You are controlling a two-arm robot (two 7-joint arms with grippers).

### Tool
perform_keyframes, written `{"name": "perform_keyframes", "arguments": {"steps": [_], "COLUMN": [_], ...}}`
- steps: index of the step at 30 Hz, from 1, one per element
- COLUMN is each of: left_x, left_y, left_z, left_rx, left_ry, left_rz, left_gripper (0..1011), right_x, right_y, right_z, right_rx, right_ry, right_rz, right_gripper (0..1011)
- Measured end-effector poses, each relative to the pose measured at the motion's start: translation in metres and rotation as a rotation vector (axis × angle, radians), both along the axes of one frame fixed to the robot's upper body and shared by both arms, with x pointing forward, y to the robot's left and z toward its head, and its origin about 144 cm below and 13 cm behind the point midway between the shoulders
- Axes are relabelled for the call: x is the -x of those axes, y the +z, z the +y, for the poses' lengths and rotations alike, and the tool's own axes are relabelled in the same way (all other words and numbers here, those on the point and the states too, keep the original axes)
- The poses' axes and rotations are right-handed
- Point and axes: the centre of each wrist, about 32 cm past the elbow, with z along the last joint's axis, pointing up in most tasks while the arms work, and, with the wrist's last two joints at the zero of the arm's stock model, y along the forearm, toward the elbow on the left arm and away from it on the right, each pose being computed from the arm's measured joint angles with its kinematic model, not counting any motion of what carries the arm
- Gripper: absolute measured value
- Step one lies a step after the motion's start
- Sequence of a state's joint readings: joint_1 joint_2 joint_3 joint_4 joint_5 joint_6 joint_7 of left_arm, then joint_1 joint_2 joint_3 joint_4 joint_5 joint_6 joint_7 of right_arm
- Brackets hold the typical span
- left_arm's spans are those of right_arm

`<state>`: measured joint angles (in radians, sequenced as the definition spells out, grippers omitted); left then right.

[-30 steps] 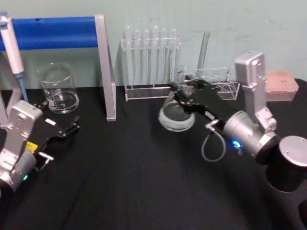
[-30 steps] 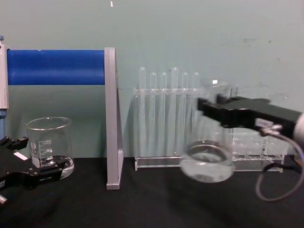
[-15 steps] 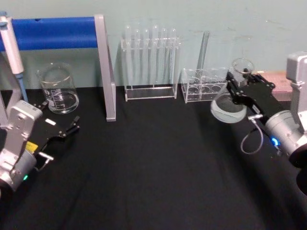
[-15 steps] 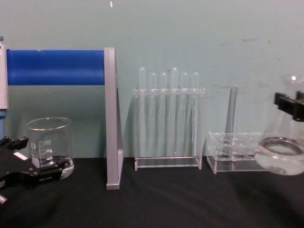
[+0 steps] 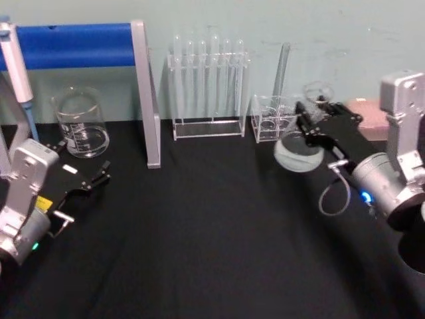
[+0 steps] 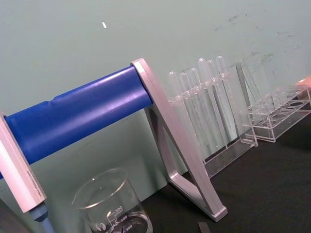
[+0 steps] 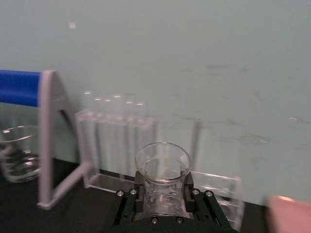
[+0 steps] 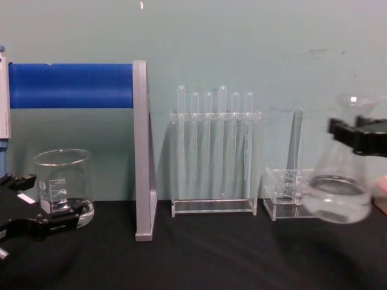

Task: Grasp the erlenmeyer flask with one hand, shake it three times, then place it back.

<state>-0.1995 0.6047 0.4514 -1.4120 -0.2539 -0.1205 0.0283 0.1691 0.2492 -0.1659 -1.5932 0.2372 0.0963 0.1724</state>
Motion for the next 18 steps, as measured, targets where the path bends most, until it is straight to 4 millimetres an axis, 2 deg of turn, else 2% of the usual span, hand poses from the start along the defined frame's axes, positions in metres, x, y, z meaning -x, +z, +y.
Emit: {"name": "perform_keyframes", "arguments": {"steps": [9, 18], "left_x": [0.000, 0.000], "left_y": [0.000, 0.000], "left_z": [0.000, 0.000], "left_rx": [0.000, 0.000], "left_ry": [0.000, 0.000], "left_rz": [0.000, 0.000], "left_gripper": [1001, 1001], "right_x": [-0.007, -0.011], "right_y": [-0.001, -0.002], "right_z": [0.030, 0.042], "right_rx": [0.020, 0.017], "right_ry": [0.218, 0.342], "right_rz": [-0.002, 0.014], "right_gripper": [449, 449]}}
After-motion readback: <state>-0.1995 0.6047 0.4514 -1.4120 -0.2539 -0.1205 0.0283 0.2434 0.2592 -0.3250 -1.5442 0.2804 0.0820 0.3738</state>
